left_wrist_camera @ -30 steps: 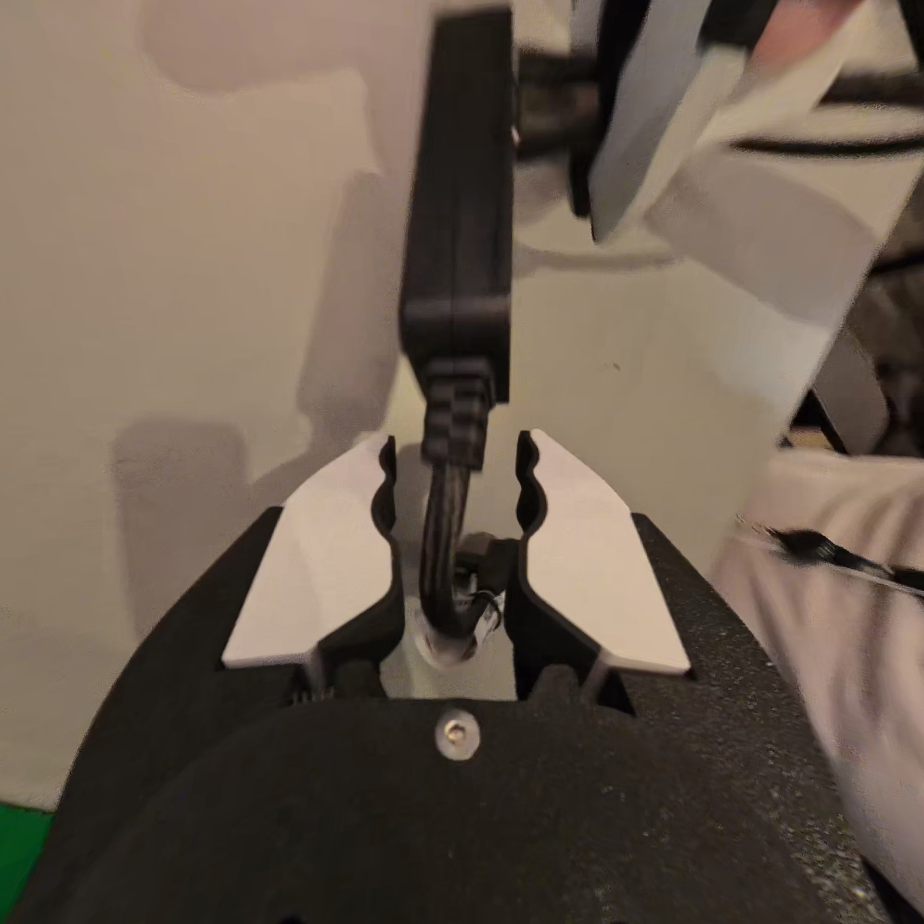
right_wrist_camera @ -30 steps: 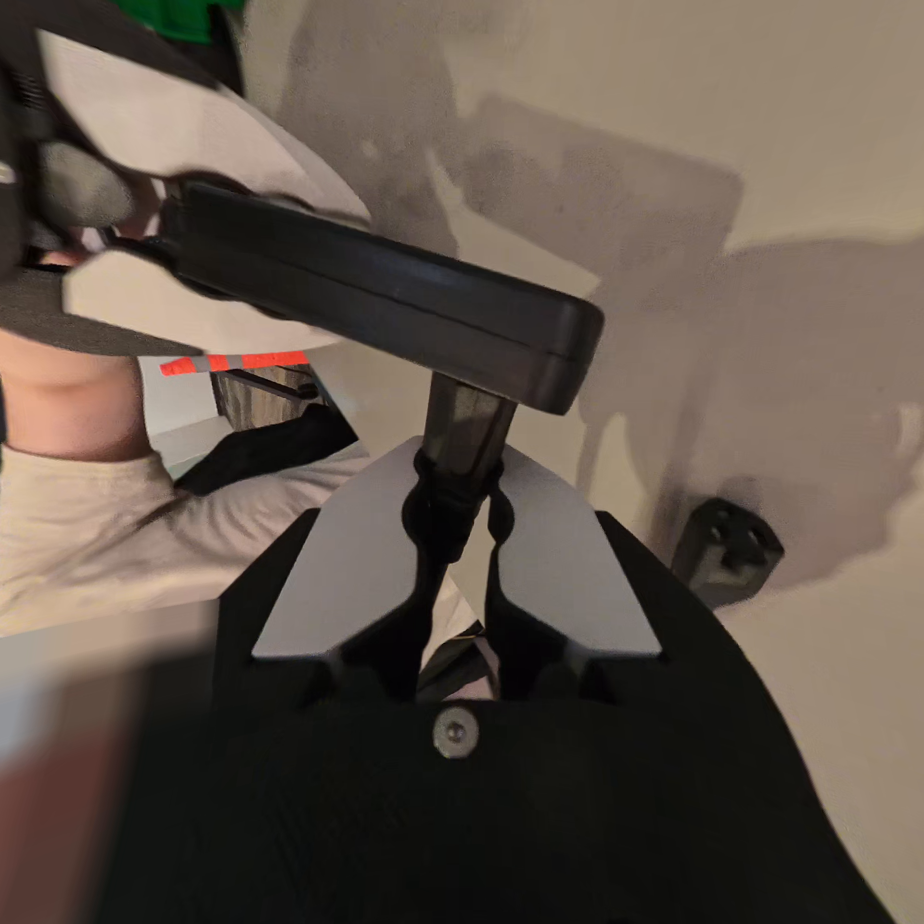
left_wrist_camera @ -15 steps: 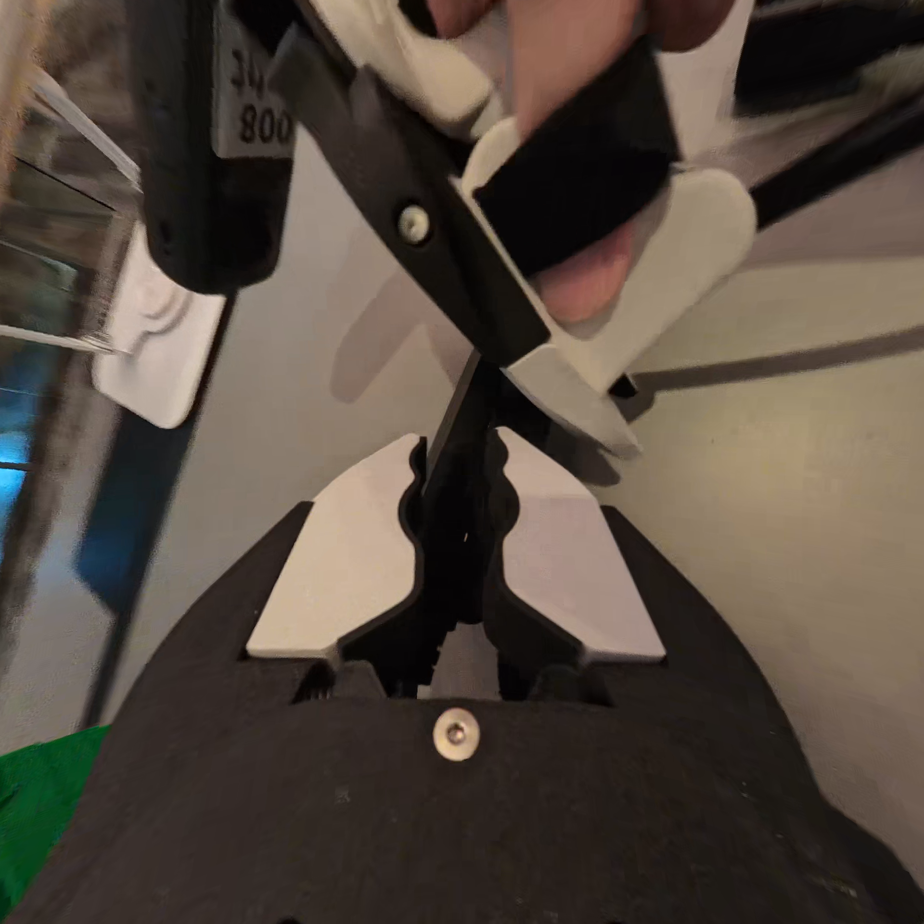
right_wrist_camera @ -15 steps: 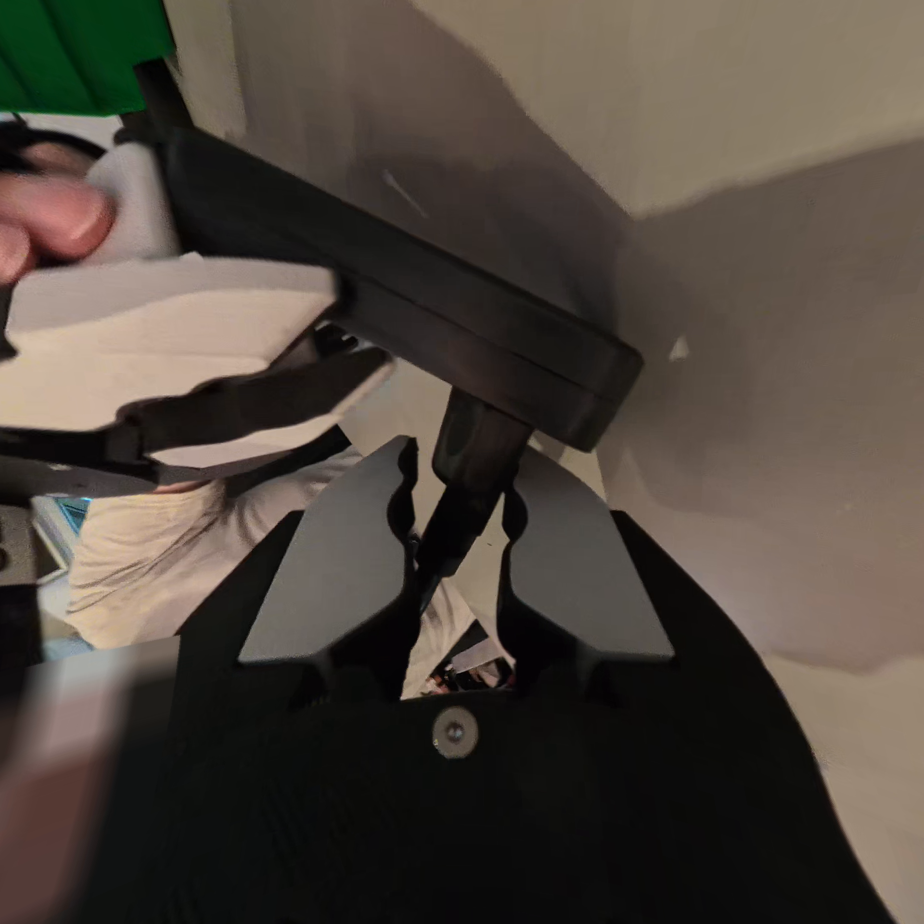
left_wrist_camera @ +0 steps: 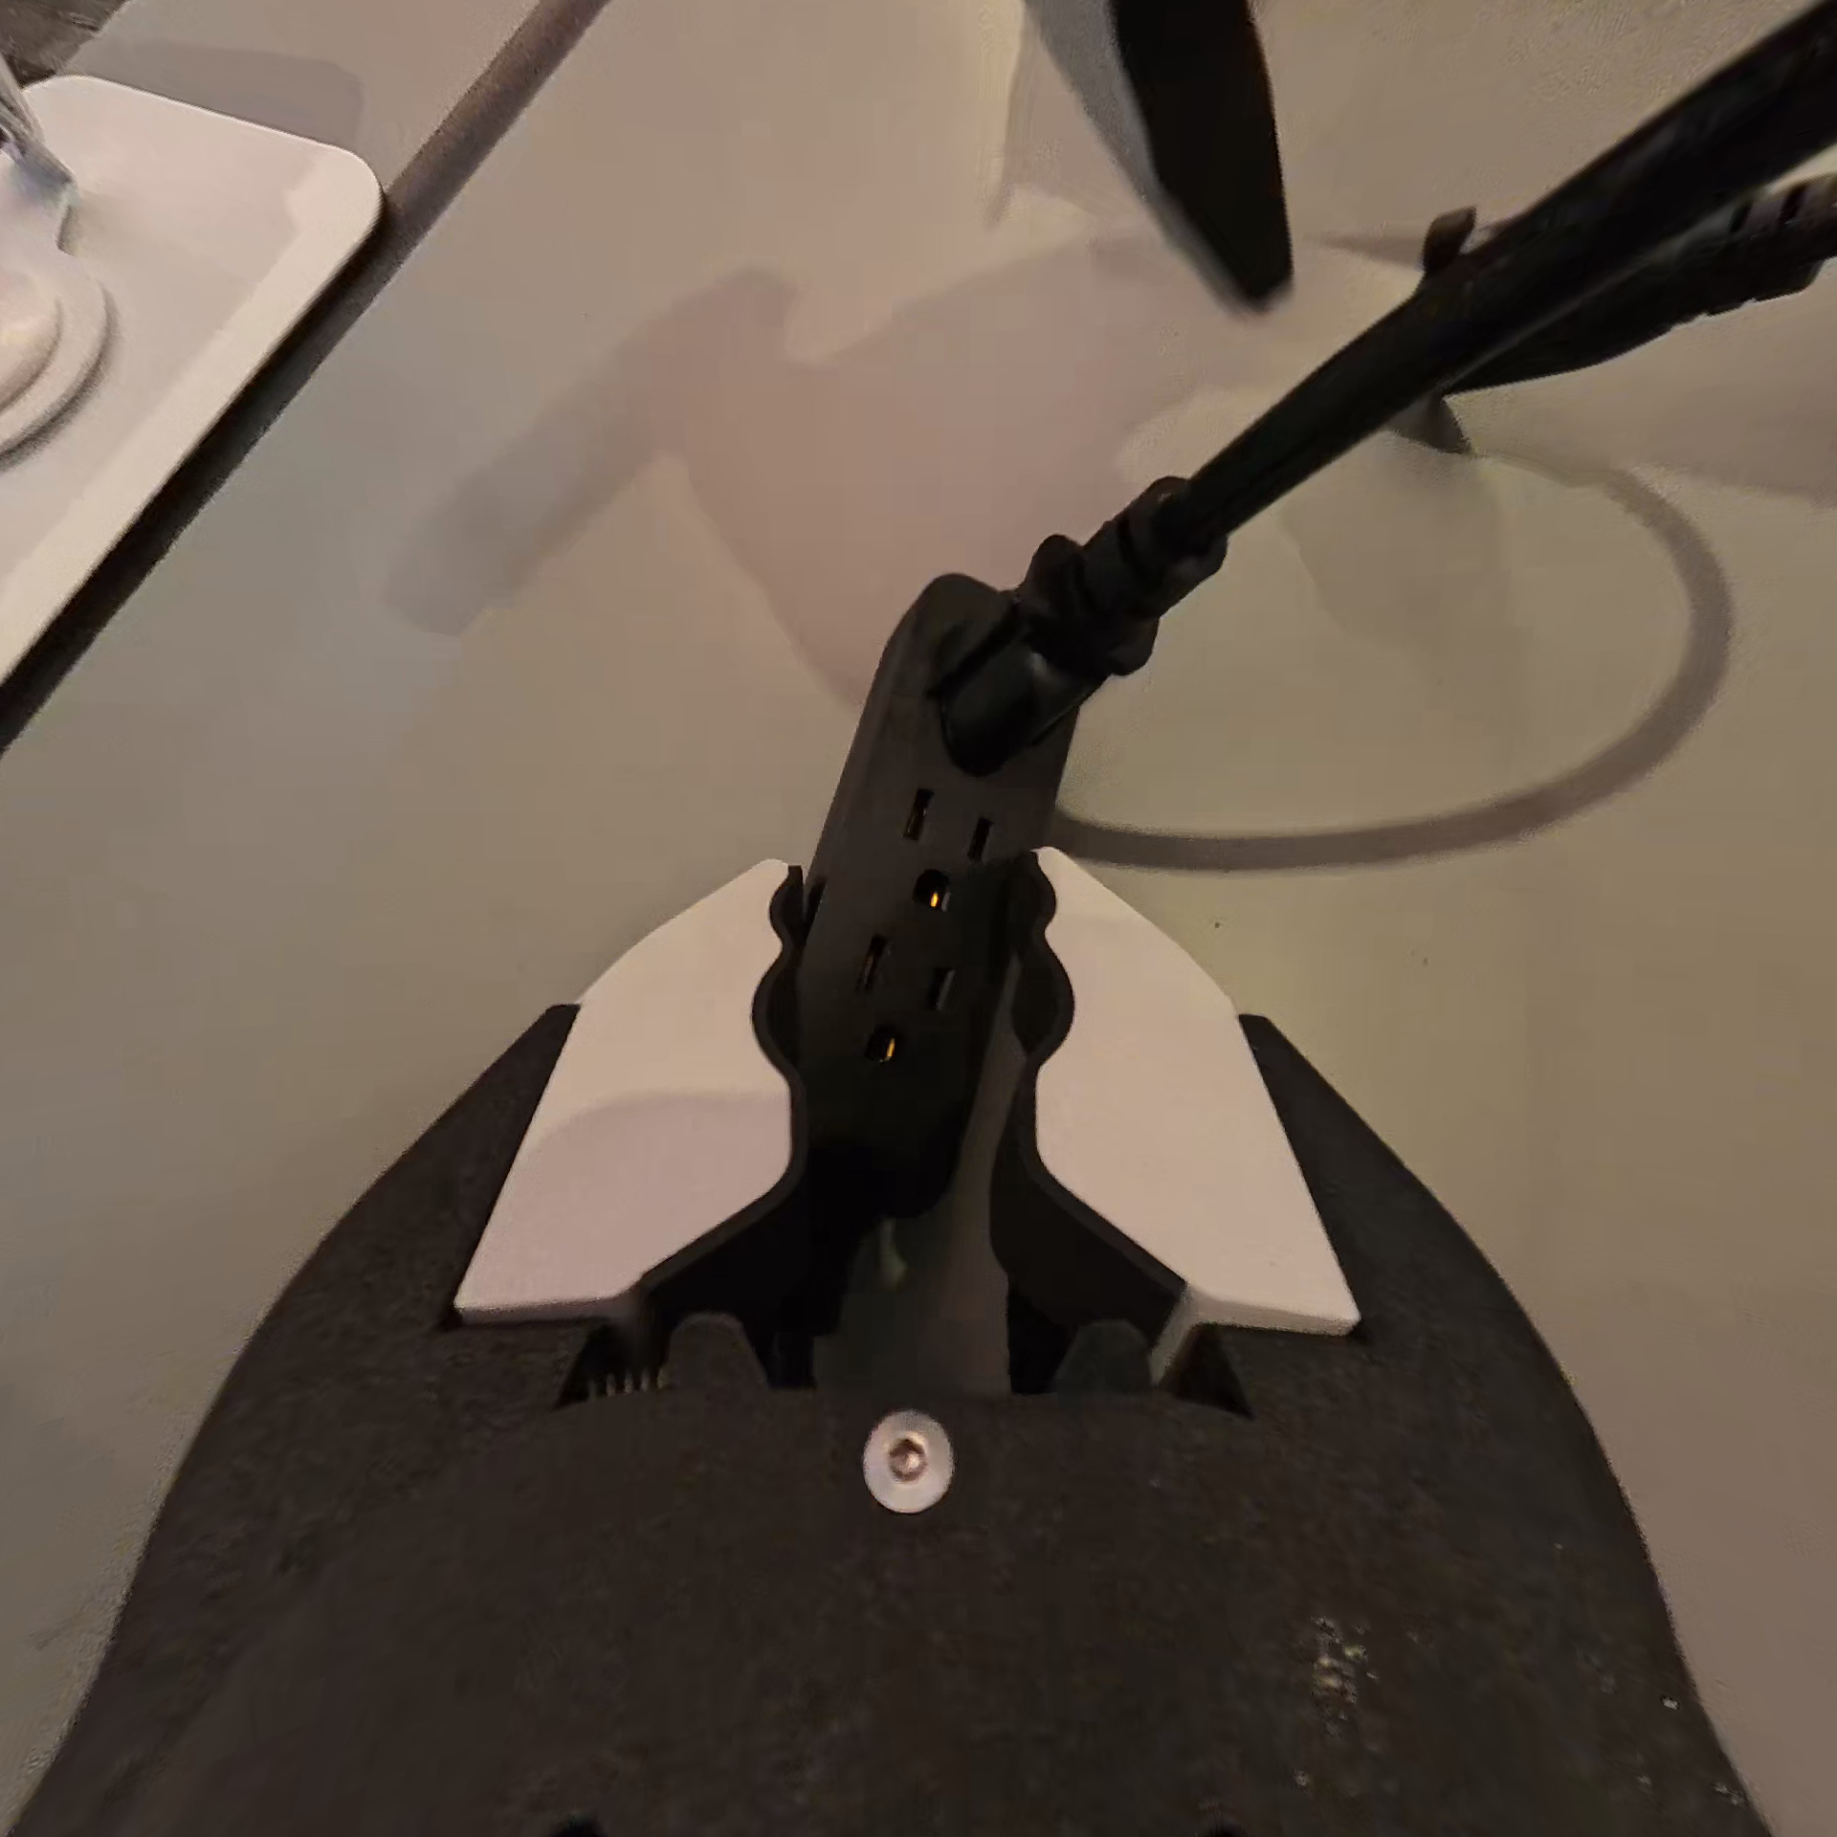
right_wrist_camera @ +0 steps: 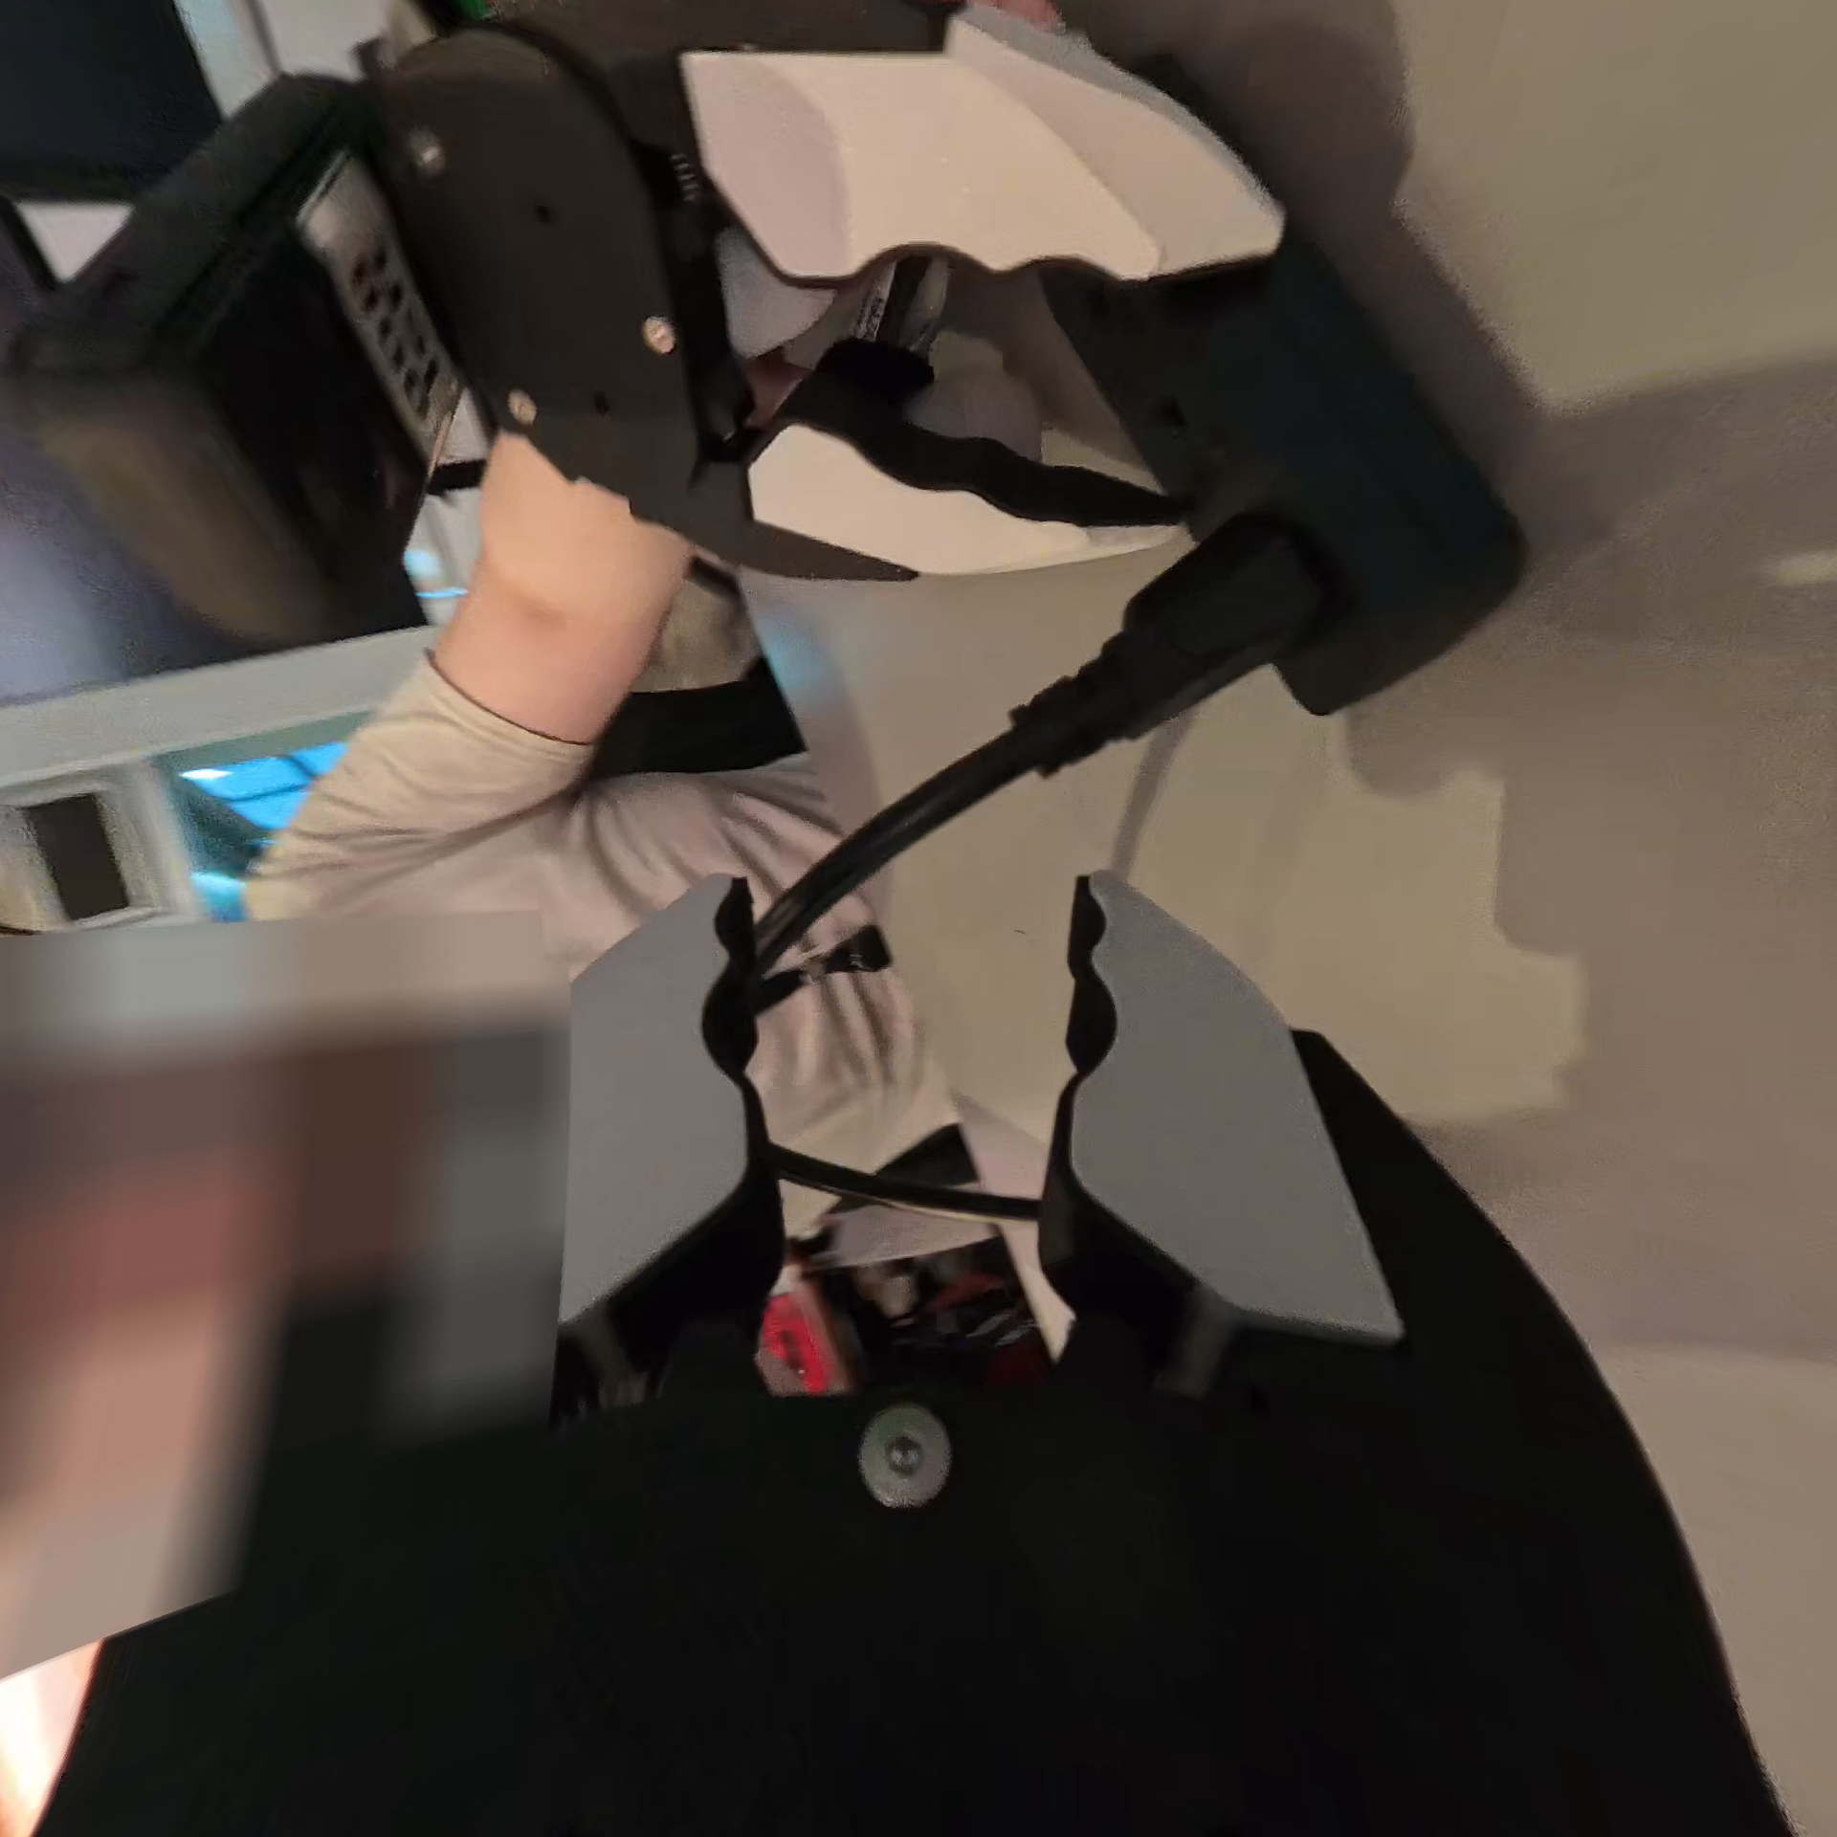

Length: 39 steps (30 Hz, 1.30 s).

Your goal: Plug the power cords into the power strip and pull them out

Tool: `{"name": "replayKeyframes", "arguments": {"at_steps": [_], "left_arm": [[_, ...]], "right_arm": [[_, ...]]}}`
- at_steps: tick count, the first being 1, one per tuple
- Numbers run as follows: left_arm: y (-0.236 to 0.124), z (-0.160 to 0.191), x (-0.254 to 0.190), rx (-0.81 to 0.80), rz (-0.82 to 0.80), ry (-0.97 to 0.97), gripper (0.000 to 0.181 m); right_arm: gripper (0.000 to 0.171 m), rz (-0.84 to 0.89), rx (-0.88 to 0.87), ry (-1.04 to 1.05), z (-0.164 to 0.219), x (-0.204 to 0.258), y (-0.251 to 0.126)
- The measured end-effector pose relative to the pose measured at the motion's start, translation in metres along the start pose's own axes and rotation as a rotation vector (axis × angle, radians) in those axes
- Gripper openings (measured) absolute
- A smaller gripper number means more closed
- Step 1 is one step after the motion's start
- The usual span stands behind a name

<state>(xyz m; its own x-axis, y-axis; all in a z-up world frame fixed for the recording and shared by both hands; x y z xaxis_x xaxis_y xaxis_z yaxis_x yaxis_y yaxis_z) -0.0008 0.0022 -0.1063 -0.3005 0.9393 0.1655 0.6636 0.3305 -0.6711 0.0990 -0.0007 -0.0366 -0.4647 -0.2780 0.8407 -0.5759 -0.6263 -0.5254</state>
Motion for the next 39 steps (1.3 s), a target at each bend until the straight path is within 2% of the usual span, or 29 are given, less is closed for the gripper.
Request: {"name": "replayKeyframes", "arguments": {"at_steps": [3,6,8,11,15,17,20,24,28,29,31,39], "left_arm": [[0.003,0.0,0.007,-0.061,0.051,-0.055,0.036],[0.007,0.0,0.015,-0.136,0.123,-0.124,0.028],[0.009,0.001,0.019,-0.139,0.18,-0.176,0.026],[0.011,0.001,0.023,-0.131,0.221,-0.213,0.025],[0.014,0.0,0.027,-0.129,0.226,-0.187,0.023],[0.015,0.0,0.028,-0.13,0.239,-0.182,0.023],[0.015,0.0,0.029,-0.13,0.252,-0.183,0.023],[0.01,0.0,0.033,-0.124,0.209,-0.072,0.019],[0.0,-0.004,0.02,-0.091,0.273,0.015,0.031],[0.004,-0.004,0.021,-0.079,0.242,0.029,0.034],[0.011,-0.006,0.028,-0.095,0.155,0.032,0.015],[0.012,-0.003,0.028,-0.147,0.199,-0.023,0.017]], "right_arm": [[0.056,0.118,-0.149,-0.355,0.002,0.012,-0.031],[0.051,0.365,-0.583,-0.861,-0.007,0.003,-0.044],[0.049,0.468,-0.765,-1.01,-0.004,-0.019,-0.036],[0.051,0.39,-0.803,-0.999,-0.011,-0.043,-0.011],[0.046,0.287,-0.828,-1.032,-0.029,-0.046,0.01],[0.036,0.266,-0.747,-0.957,-0.038,-0.053,0.018],[0.031,0.235,-0.703,-0.899,-0.043,-0.057,0.019],[0.026,0.361,-0.744,-1.01,-0.043,-0.054,0.02],[0.025,0.384,-0.747,-1.038,-0.042,-0.053,0.021],[0.025,0.381,-0.745,-1.035,-0.043,-0.053,0.021],[0.025,0.395,-0.743,-1.044,-0.042,-0.054,0.021],[0.029,0.516,-0.666,-1.073,-0.045,-0.059,0.031]]}}
Point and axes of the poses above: each gripper's, where its closed fingertips meet, y out along the fingers, z out of its underside, x = y × z across the jaws, the point moved 4 cm from there along -y, back along the fingers, and after that the axes turned 6 degrees about y, right-handed, at the moved point
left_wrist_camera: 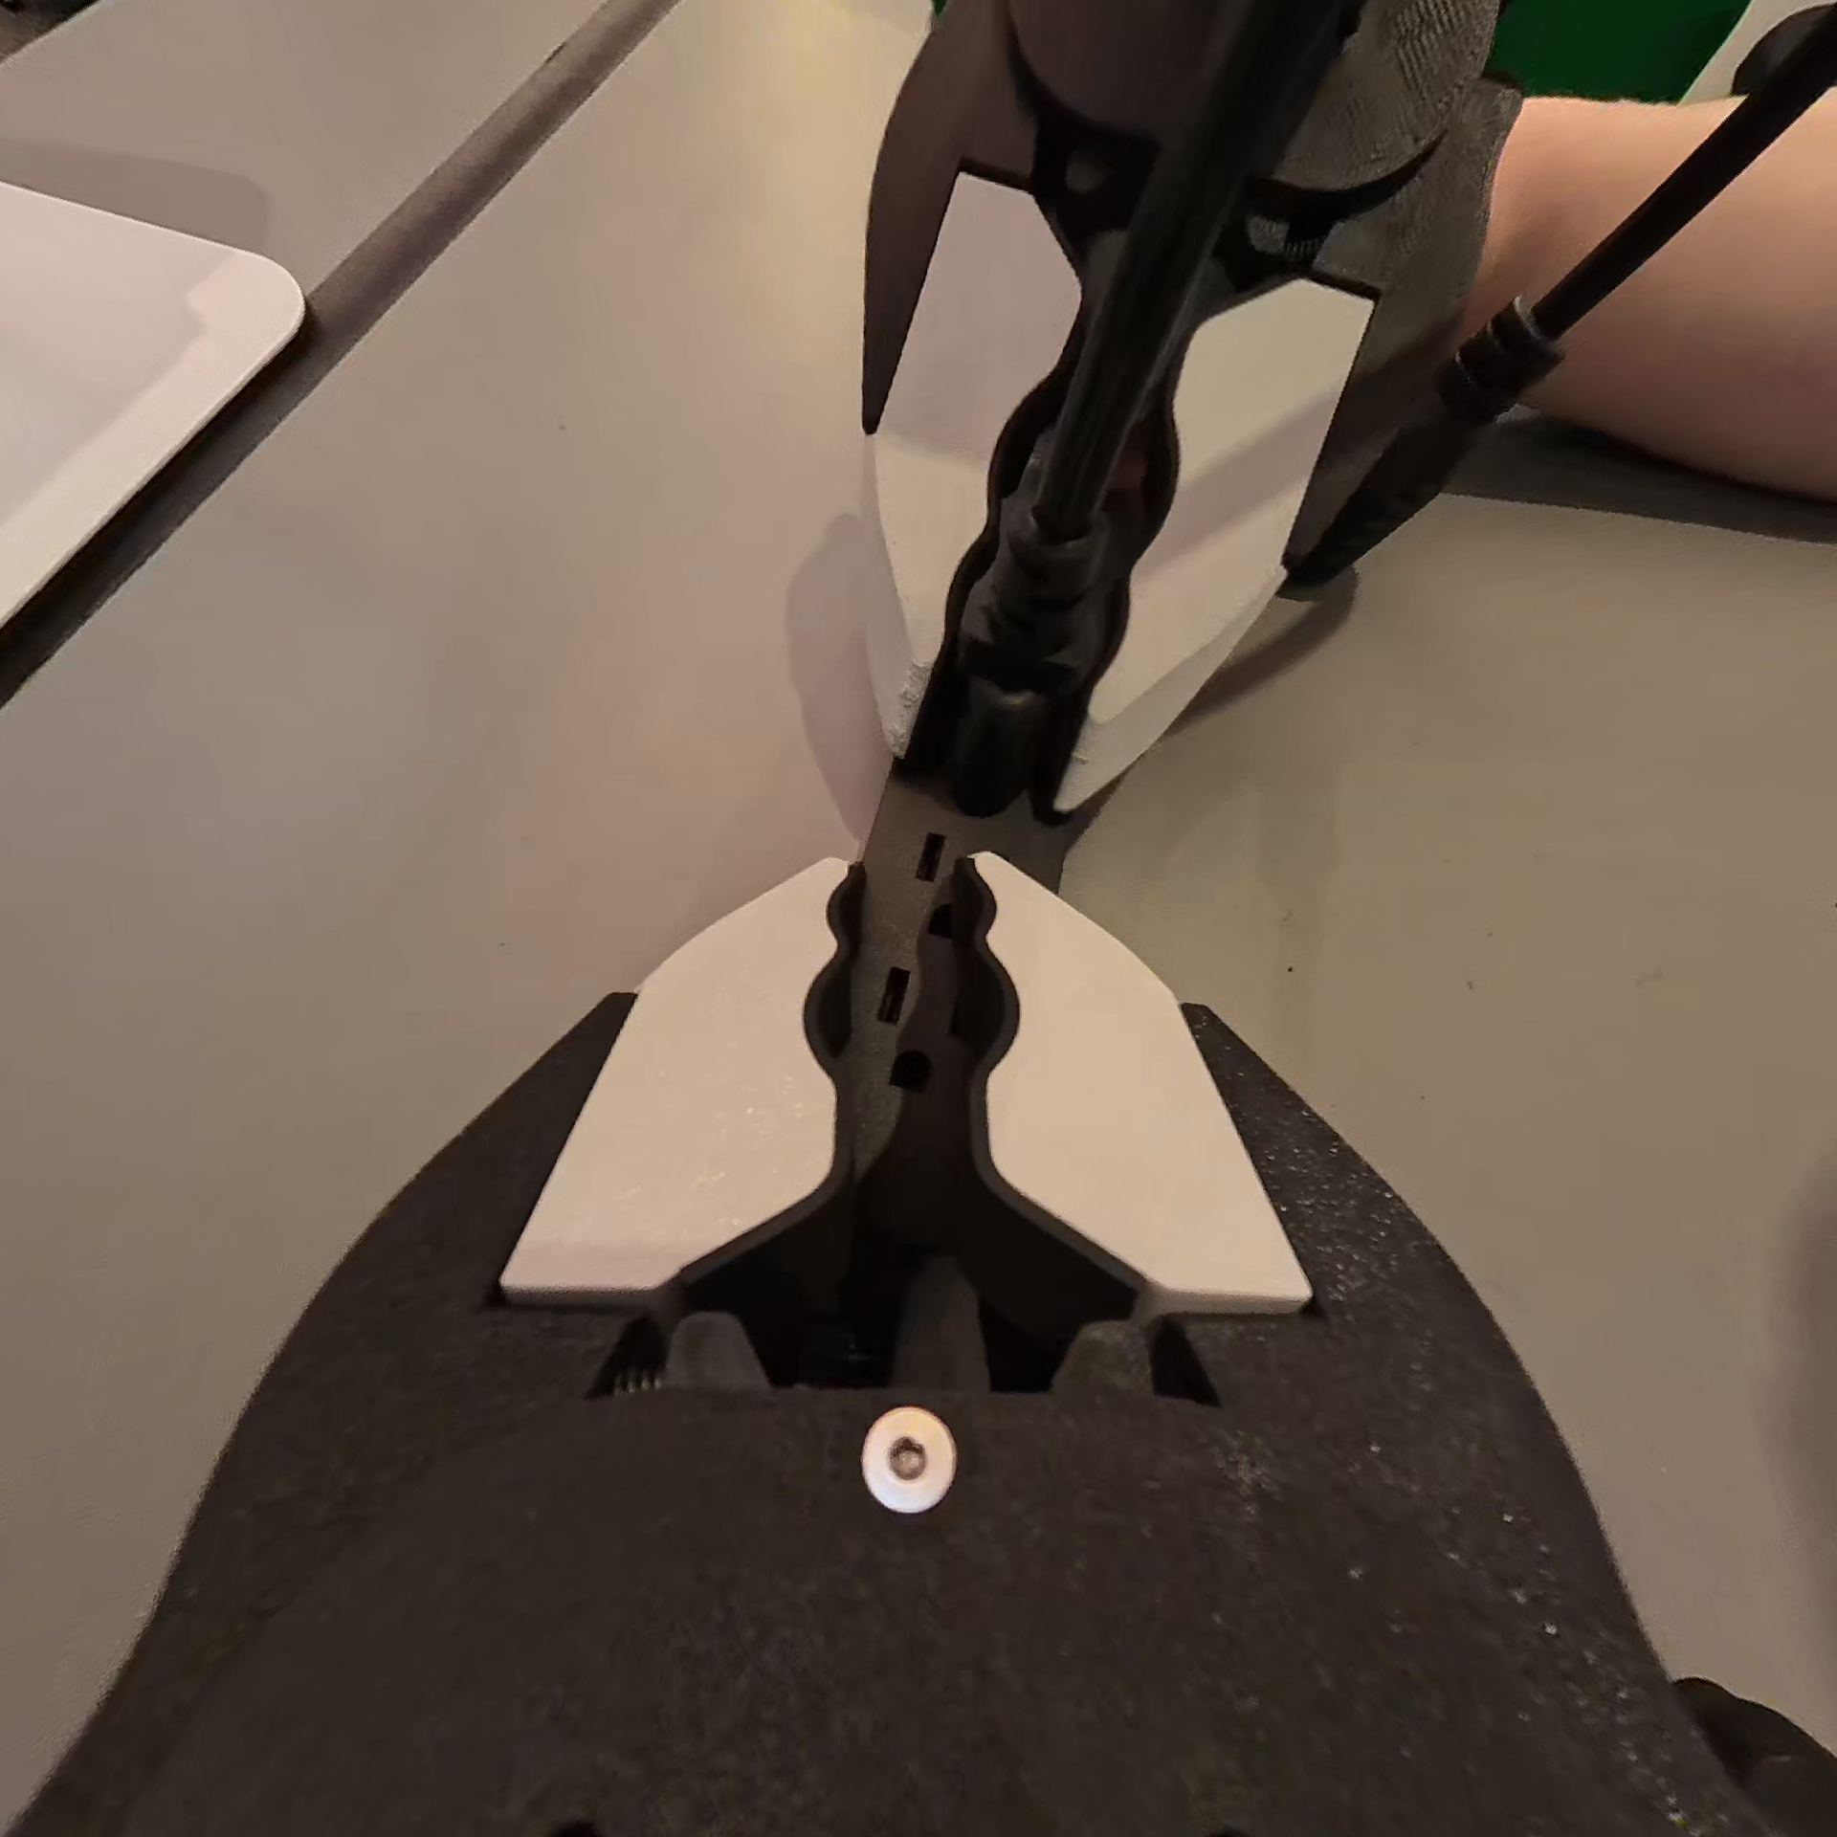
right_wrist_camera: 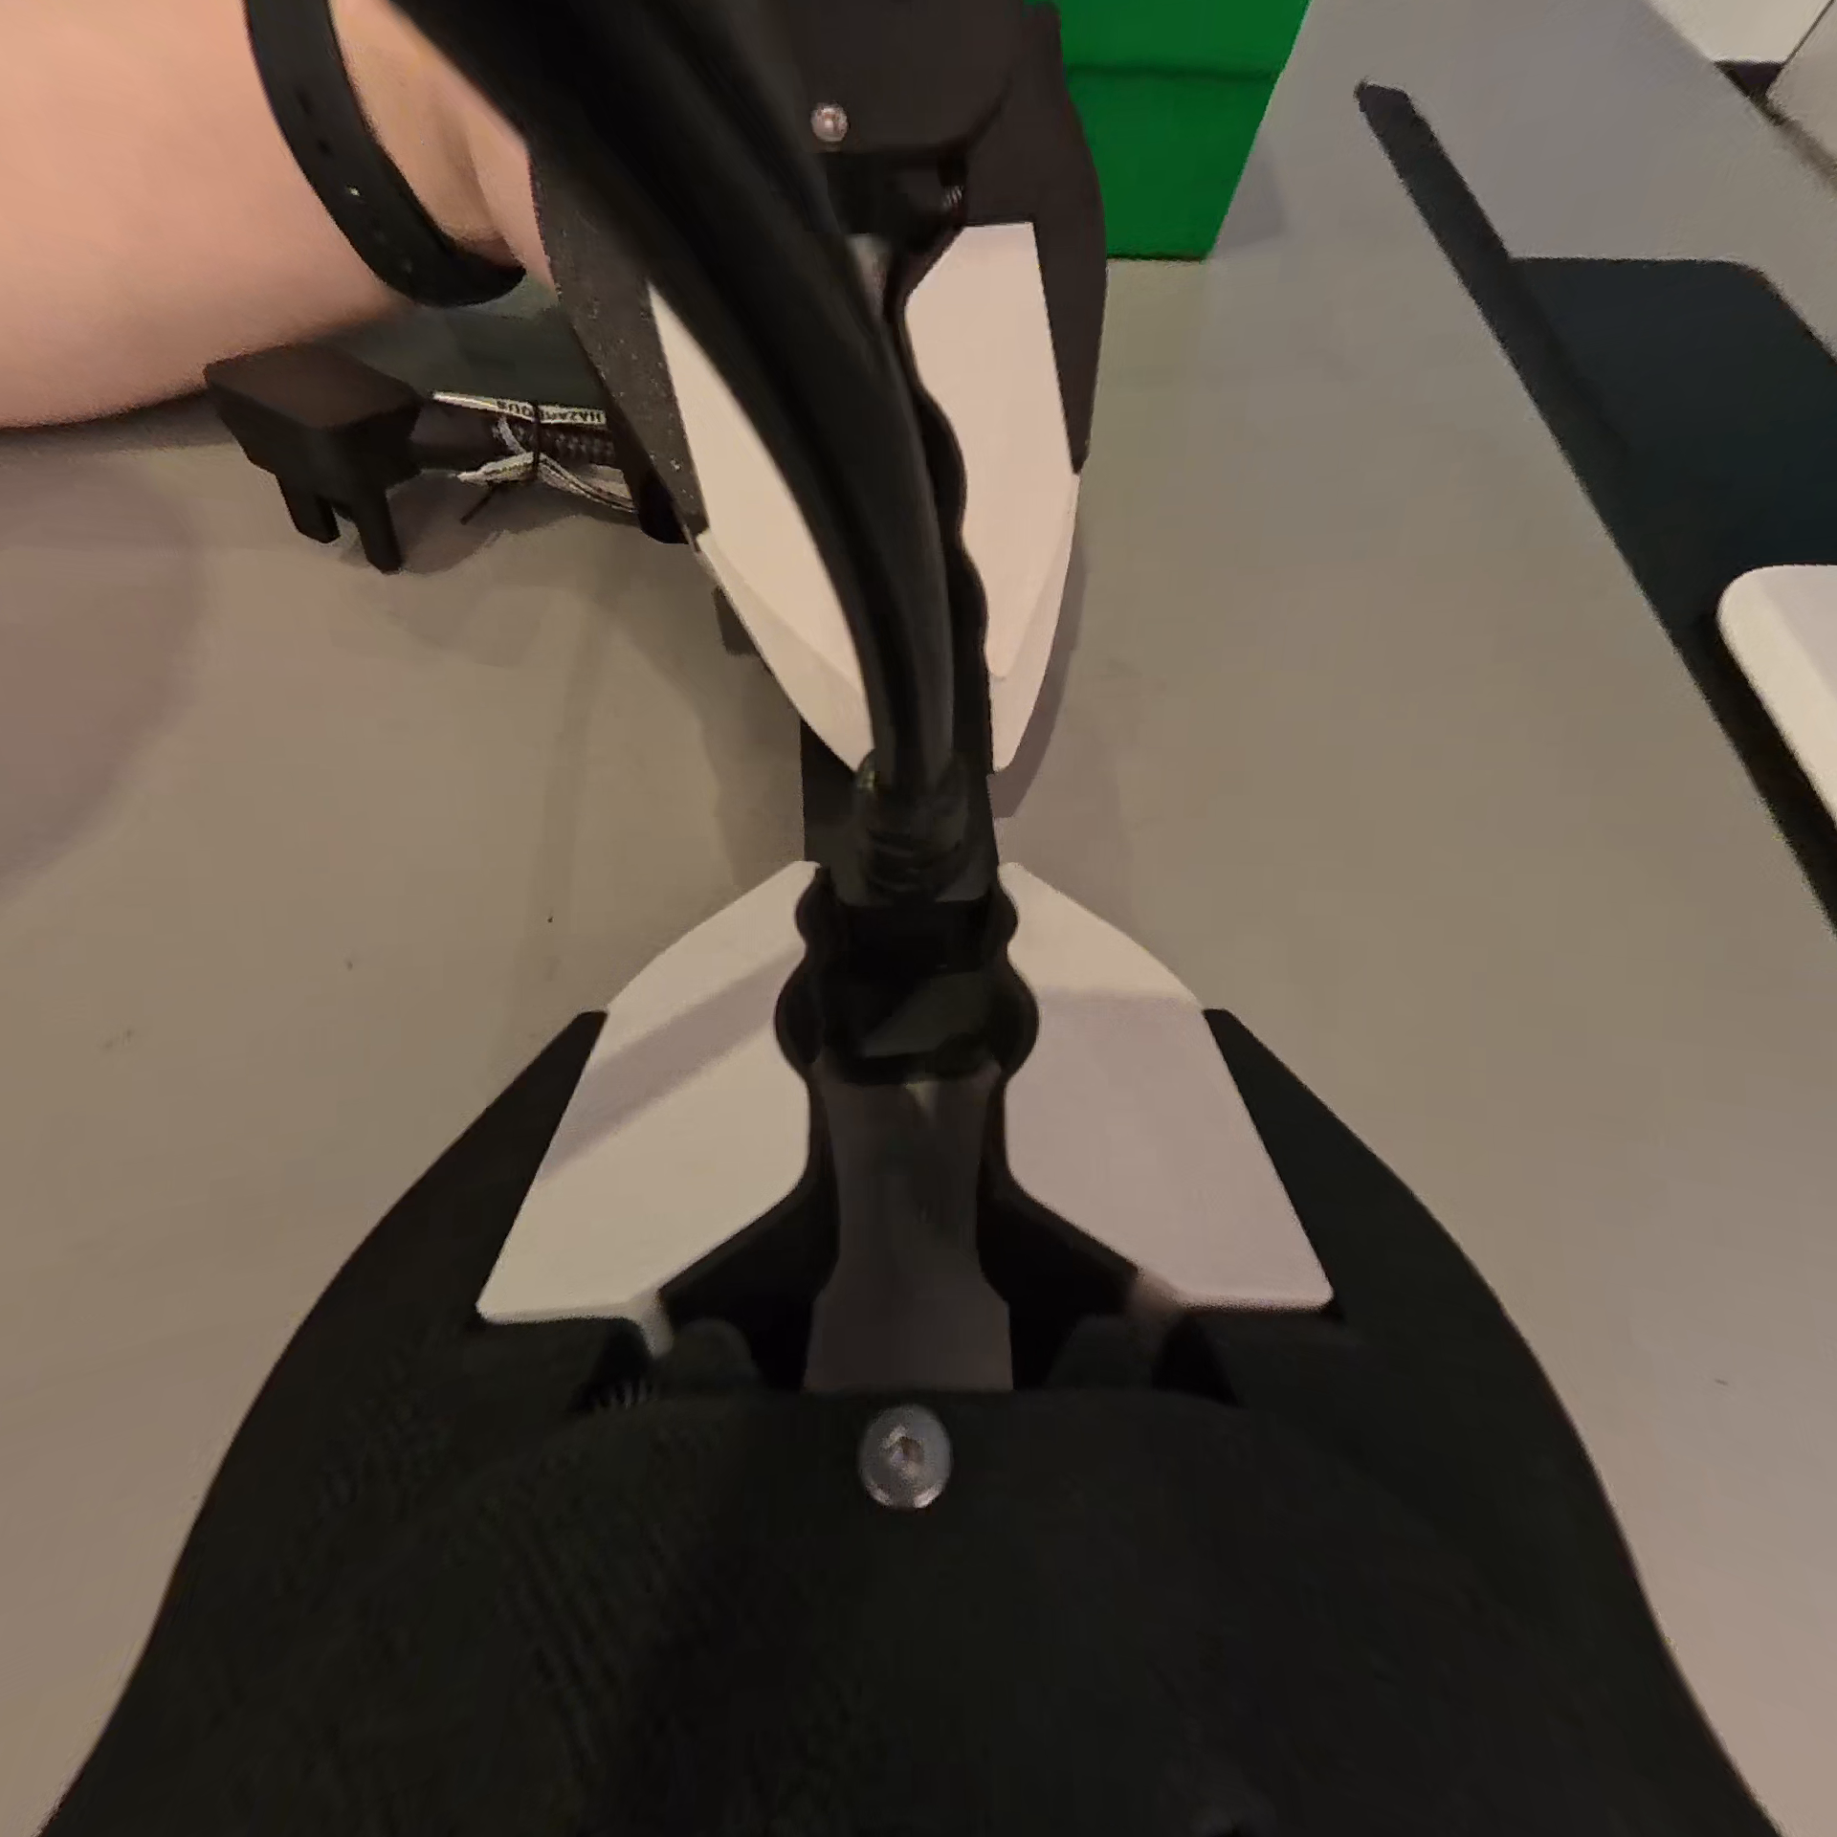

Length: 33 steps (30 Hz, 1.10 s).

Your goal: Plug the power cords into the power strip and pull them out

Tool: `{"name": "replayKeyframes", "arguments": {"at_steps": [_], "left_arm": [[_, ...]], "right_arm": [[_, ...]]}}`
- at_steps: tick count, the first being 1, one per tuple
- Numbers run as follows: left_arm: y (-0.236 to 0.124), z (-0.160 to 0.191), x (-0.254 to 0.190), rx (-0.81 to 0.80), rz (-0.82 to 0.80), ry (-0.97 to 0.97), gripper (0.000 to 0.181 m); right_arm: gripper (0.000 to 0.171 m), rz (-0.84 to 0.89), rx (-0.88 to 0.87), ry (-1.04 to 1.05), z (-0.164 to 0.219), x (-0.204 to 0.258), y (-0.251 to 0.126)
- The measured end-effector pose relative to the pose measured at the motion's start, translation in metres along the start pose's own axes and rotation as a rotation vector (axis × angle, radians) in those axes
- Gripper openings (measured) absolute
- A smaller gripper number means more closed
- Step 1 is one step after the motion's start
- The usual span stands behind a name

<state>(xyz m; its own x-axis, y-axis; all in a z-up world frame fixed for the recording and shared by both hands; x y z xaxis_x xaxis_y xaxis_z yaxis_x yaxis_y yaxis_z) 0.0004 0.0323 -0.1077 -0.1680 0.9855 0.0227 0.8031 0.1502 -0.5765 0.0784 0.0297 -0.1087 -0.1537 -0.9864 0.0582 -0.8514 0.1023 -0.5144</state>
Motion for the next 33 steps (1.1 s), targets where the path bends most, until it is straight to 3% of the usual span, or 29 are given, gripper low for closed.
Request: {"name": "replayKeyframes", "arguments": {"at_steps": [17,27,33], "left_arm": [[-0.001,0.001,0.0,-0.016,0.007,-0.01,0.017],[0.0,0.0,-0.001,-0.018,0.002,0.028,0.018],[-0.003,-0.031,-0.013,-0.131,0.016,0.068,0.029]], "right_arm": [[0.028,-0.015,-0.002,0.042,0.0,0.0,0.0],[0.039,-0.045,-0.014,0.001,0.007,0.001,-0.016],[0.032,0.001,0.005,0.012,0.007,-0.004,-0.012]]}}
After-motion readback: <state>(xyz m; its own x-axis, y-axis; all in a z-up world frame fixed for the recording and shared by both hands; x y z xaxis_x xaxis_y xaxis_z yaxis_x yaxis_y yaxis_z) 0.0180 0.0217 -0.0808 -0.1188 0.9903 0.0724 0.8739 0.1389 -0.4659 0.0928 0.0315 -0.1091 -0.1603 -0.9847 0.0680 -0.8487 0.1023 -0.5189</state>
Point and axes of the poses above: each gripper's, where its closed fingertips meet, y out along the fingers, z out of its underside, x = y × z across the jaws, the point moved 4 cm from there along -y, back along the fingers, and after that the axes turned 6 degrees about y, right-handed, at the moved point
